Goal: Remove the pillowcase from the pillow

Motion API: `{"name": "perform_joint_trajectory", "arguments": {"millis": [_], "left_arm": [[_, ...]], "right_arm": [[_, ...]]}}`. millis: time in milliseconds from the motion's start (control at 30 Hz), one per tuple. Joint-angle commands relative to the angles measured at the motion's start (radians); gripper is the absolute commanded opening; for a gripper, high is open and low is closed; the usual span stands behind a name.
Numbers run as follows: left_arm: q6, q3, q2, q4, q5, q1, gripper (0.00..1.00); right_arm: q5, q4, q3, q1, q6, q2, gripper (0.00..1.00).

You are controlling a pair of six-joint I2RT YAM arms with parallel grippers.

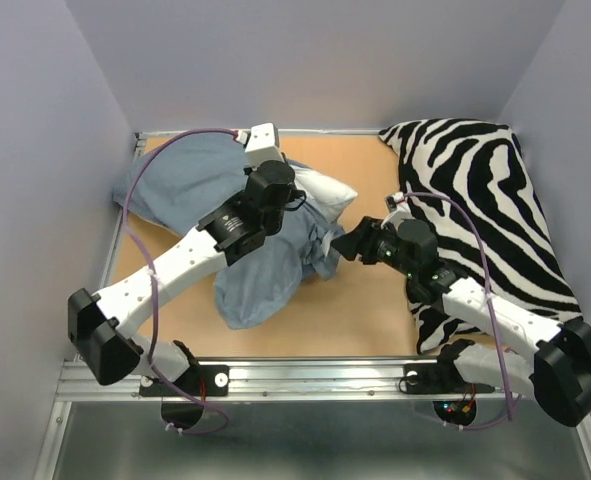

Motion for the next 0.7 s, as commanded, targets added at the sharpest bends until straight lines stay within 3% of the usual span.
{"name": "perform_joint_trajectory", "arguments": {"millis": [0,133,267,367,667], "left_arm": [[-0.009,0.102,0.056,0.244,-0.085,0.054,0.0],[-0.019,0.074,0.088,0.259,-0.046,0.056,0.0],[-0.041,0.067,0.126,0.264,0.004,0.056,0.0],[-0.039,0.08,0.158,0.264,0.033,0.054,0.0],[-0.03,0.148,0.224,0.243,0.063,0.054,0.0]], "right_arm": [[0.148,-0.203,-0.048,0.018,-0.039,-0.1,0.73],[0.217,-0.349,0.059,0.018,-0.062,-0.164,0.82],[0.124,-0.407,0.161,0.018,-0.064,-0.22,0.86],[0.072,-0.407,0.202,0.031,-0.06,-0.192,0.86],[0.173,-0.366,0.245,0.206,-0.102,-0.027,0.9]]}}
